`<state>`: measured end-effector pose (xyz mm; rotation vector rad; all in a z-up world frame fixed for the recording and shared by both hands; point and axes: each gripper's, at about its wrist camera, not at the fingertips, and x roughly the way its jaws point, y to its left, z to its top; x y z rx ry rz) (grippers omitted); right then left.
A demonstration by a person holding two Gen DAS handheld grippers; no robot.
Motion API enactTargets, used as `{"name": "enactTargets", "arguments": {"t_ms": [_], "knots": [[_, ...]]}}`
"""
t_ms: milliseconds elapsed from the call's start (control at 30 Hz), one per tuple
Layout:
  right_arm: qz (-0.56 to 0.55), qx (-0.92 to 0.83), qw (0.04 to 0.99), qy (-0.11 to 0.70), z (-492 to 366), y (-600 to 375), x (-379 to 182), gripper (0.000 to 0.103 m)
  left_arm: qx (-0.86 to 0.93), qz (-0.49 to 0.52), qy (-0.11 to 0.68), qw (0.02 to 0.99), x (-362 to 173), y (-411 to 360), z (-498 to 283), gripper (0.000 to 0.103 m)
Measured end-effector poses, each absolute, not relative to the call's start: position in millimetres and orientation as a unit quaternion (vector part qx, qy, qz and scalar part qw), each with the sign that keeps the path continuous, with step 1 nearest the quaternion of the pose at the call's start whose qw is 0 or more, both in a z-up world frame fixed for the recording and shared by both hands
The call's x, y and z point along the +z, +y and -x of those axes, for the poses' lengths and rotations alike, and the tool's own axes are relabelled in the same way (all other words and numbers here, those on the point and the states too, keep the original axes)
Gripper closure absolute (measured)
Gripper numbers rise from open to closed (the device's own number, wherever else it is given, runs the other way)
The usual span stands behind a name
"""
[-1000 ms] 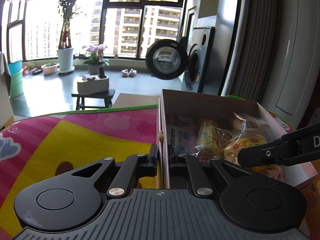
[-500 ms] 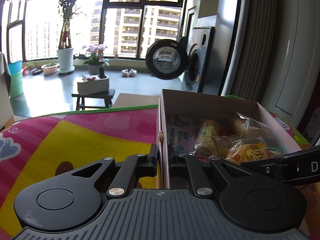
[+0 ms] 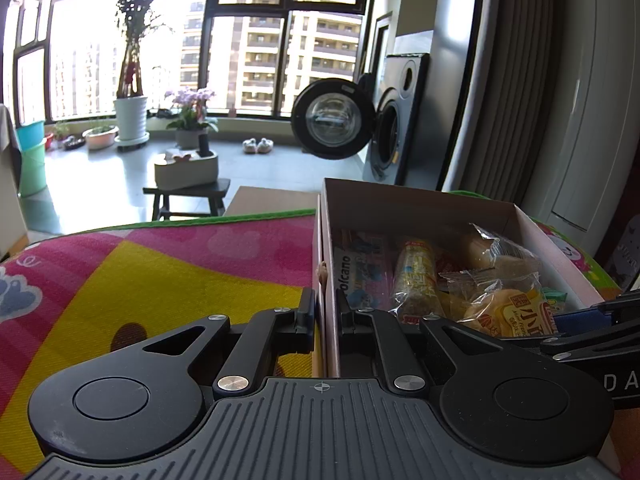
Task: Organize objects
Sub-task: 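Carry the yellow bun into the pink box and open the right tool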
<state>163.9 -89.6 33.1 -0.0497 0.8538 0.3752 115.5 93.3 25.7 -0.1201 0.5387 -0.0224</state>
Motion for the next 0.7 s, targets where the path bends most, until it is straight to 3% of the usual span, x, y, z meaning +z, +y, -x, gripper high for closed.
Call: {"name": "enactTargets", "arguments": {"t_ms": [133,333,700], "knots": [[0.032,0.176,0.896,0.407,-159,-88,33,0.047,-0.011,0.06,0.266,0.962,26,93,-116,0.092],[0.061,0.165,0.906,0.386,-151,-86,35,0.032,-0.011,0.059,0.266,0.962,26,93,-116,0.092],[0.028,0.171,0.917,0.36,-145,-107,38,0.027,-0.011,0.061,0.264,0.962,26,93,-116,0.092]]}}
